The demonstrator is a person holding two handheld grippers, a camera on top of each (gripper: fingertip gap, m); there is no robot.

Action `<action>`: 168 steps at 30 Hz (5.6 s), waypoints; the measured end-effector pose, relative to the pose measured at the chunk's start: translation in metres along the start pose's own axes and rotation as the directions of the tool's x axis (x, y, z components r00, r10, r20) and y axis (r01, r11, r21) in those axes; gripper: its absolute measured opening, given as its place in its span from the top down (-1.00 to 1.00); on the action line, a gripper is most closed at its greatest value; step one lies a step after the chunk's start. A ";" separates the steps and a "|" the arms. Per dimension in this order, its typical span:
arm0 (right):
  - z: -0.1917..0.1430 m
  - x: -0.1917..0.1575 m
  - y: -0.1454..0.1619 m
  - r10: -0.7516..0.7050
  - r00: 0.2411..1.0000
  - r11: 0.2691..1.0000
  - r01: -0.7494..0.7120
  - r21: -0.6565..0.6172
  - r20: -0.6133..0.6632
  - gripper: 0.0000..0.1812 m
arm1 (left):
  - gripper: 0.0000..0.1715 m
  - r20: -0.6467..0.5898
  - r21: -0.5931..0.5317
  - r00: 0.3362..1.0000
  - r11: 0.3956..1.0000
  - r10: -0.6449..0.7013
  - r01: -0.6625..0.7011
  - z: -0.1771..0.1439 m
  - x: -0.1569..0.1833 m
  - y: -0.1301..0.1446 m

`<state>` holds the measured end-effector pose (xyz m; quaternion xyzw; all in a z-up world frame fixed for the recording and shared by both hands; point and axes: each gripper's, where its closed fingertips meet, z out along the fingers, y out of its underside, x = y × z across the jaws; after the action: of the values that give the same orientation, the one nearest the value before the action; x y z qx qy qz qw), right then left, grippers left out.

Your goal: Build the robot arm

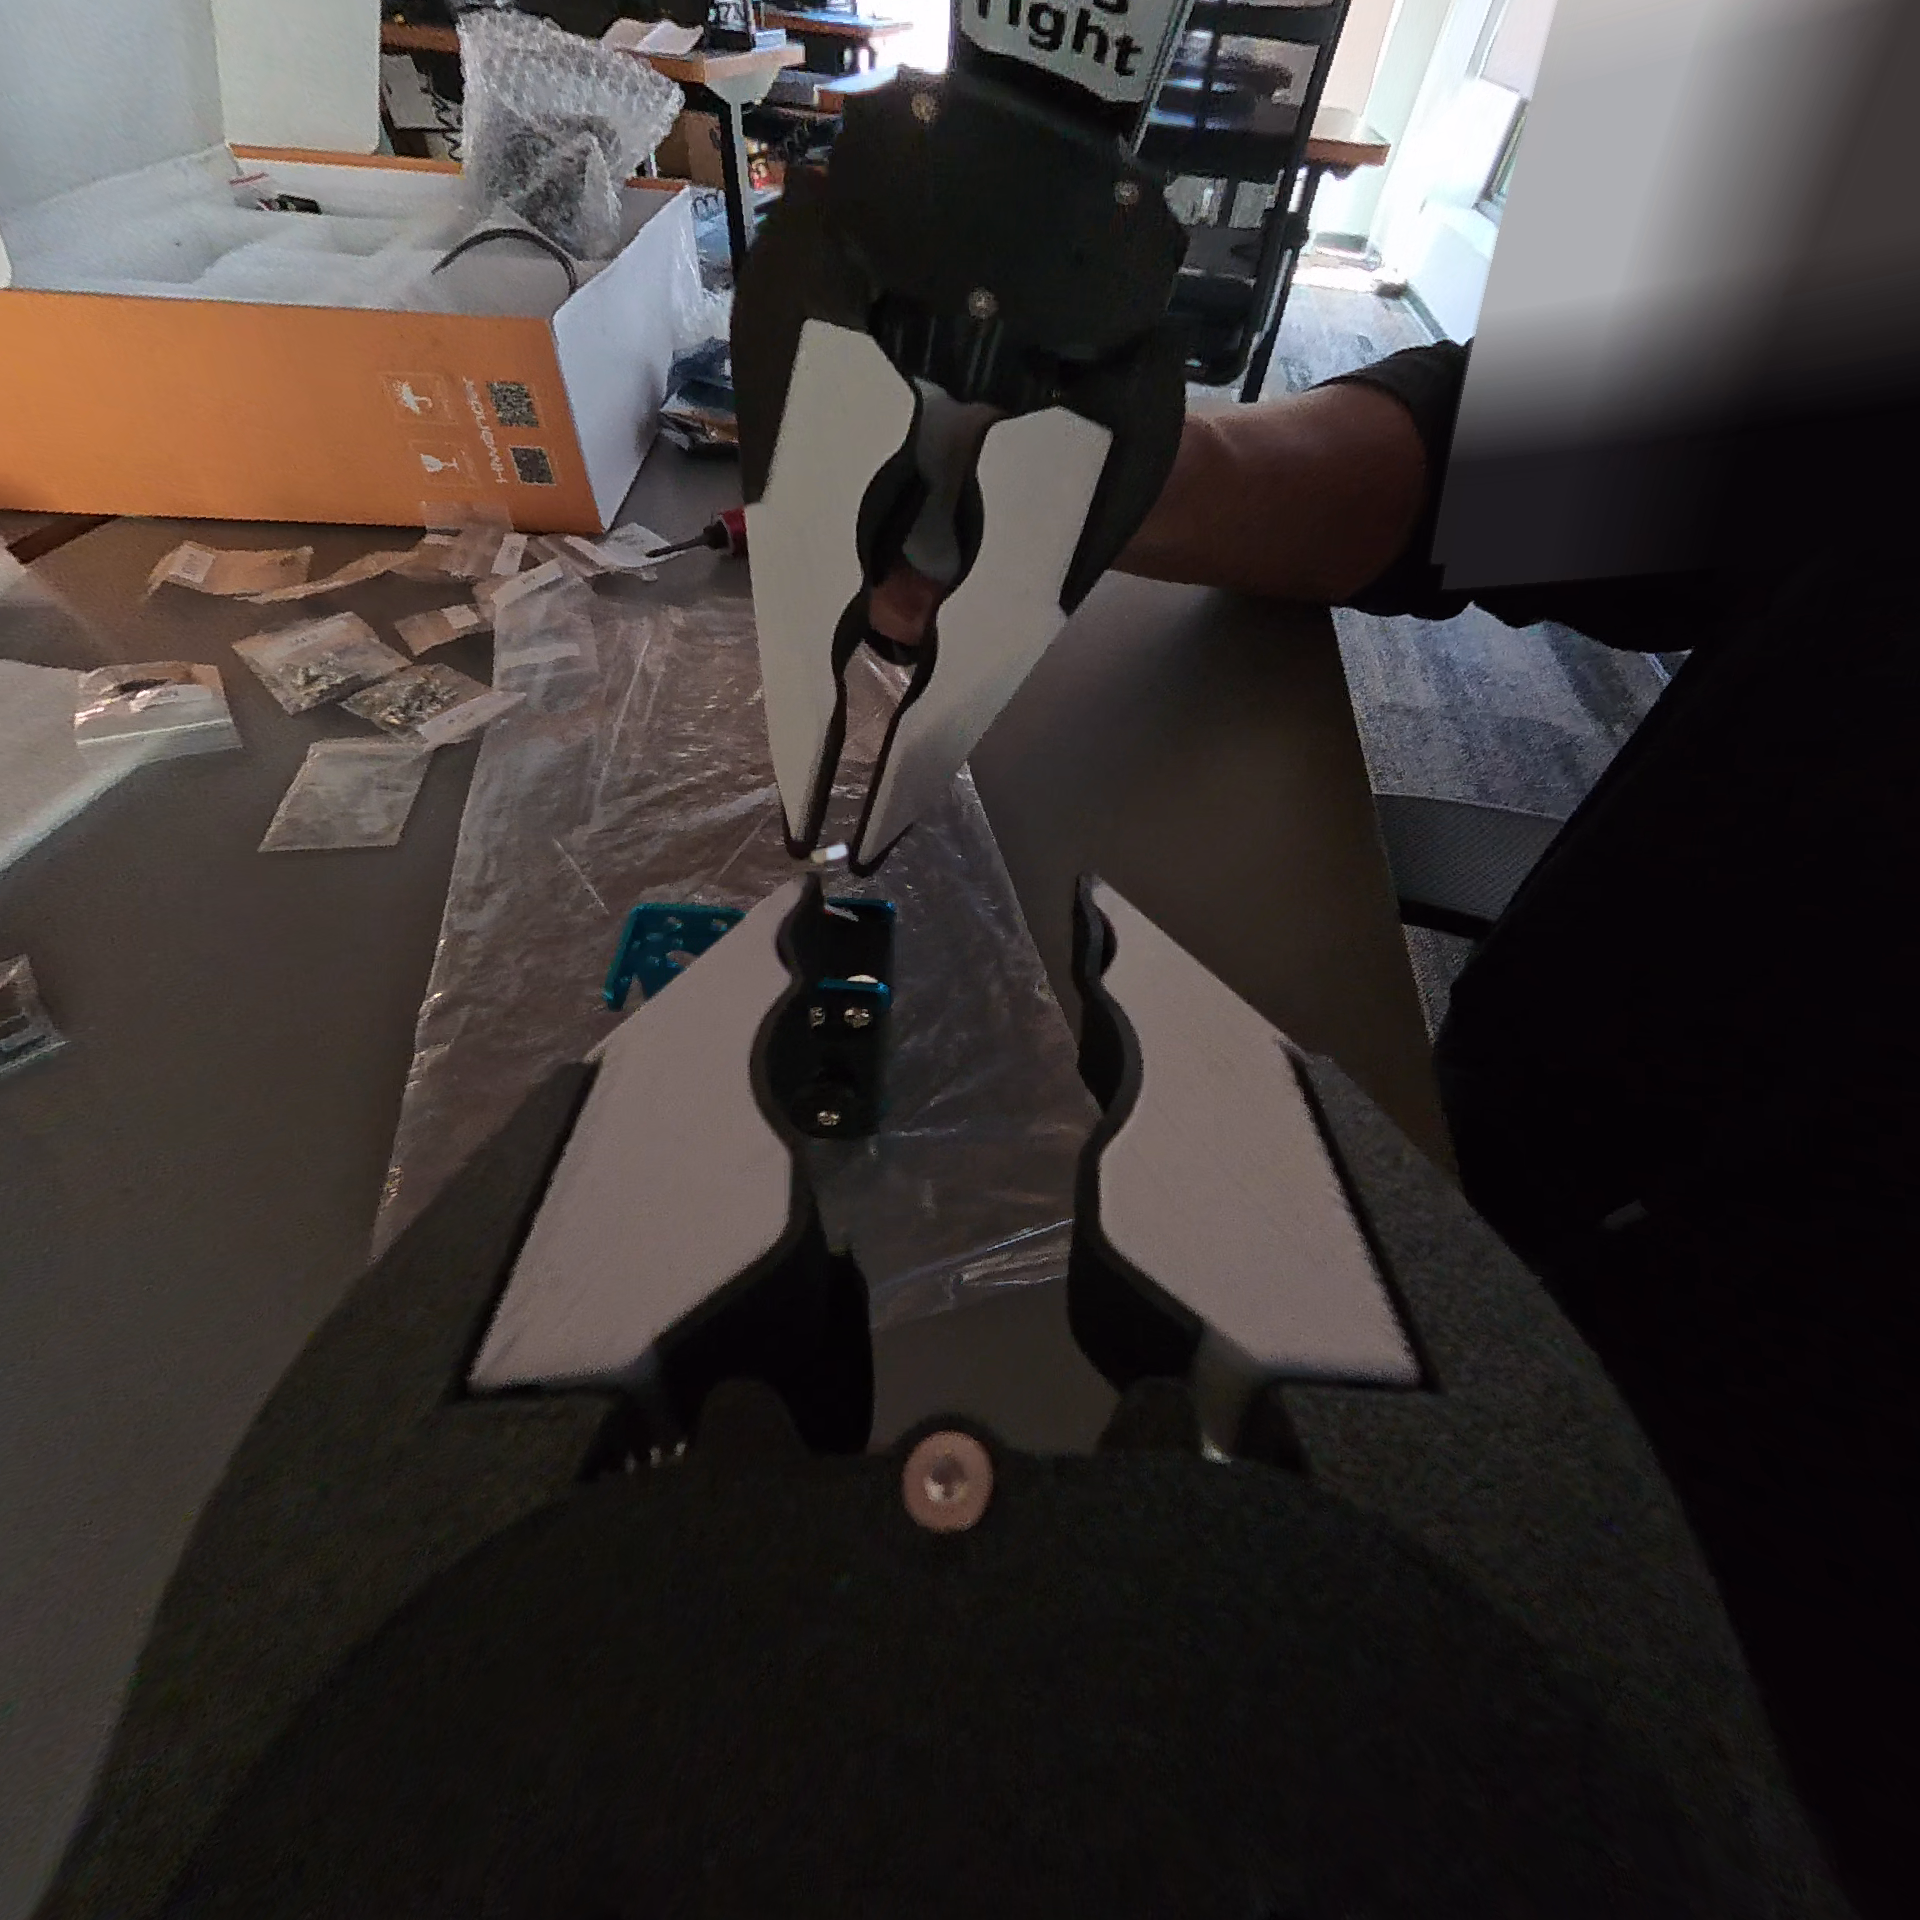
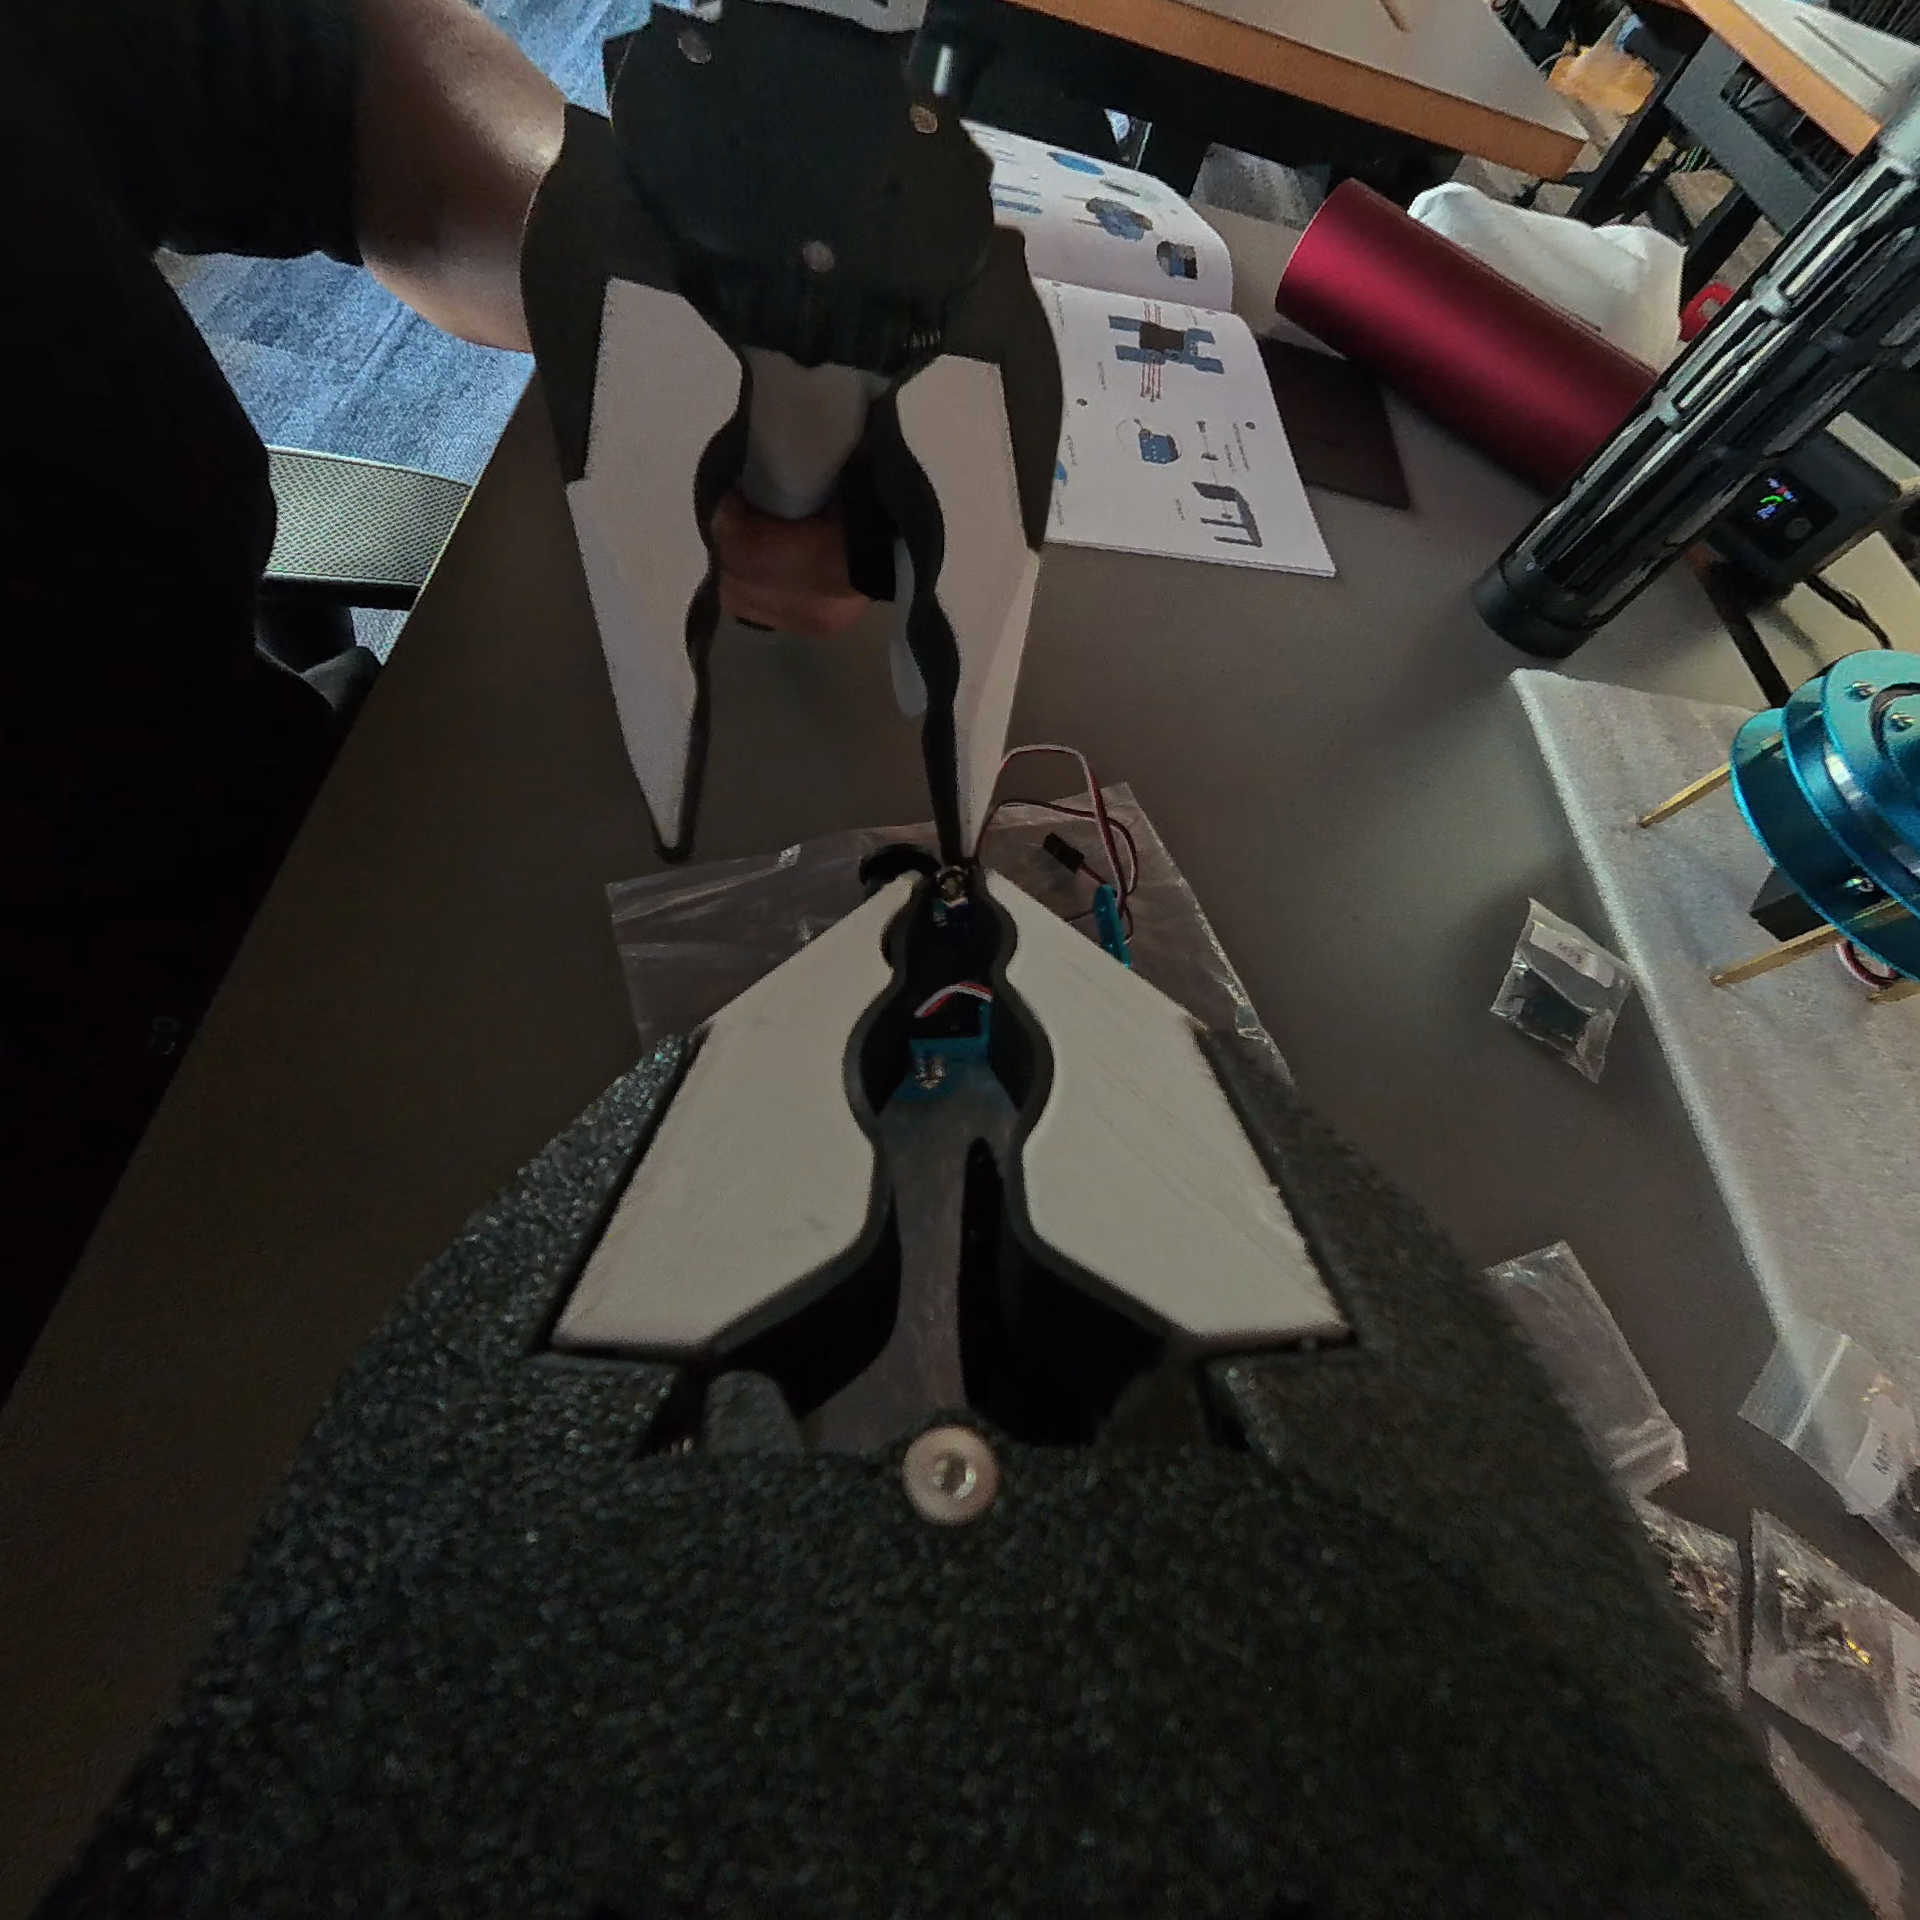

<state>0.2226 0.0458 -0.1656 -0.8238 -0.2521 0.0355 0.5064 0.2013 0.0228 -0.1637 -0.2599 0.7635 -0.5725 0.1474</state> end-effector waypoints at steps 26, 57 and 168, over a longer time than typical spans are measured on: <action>-0.051 0.040 0.109 0.192 0.979 0.860 -0.203 -0.469 -0.071 0.98 | 0.48 0.052 -0.030 0.999 1.000 -0.001 0.003 -0.004 -0.011 0.007; -0.071 0.041 0.147 0.285 0.956 0.789 -0.277 -0.548 -0.073 0.95 | 0.47 0.058 -0.080 0.997 0.996 0.053 -0.048 0.000 -0.007 0.017; 0.018 0.000 0.022 -0.268 0.957 0.943 0.284 -0.173 0.111 0.88 | 0.55 0.048 -0.135 0.999 0.991 -0.017 0.023 -0.001 -0.013 0.029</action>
<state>0.2255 0.0522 -0.1932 -0.8220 -0.3889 -0.0243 0.4153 0.2049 0.0375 -0.1919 -0.2901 0.7944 -0.5145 0.1413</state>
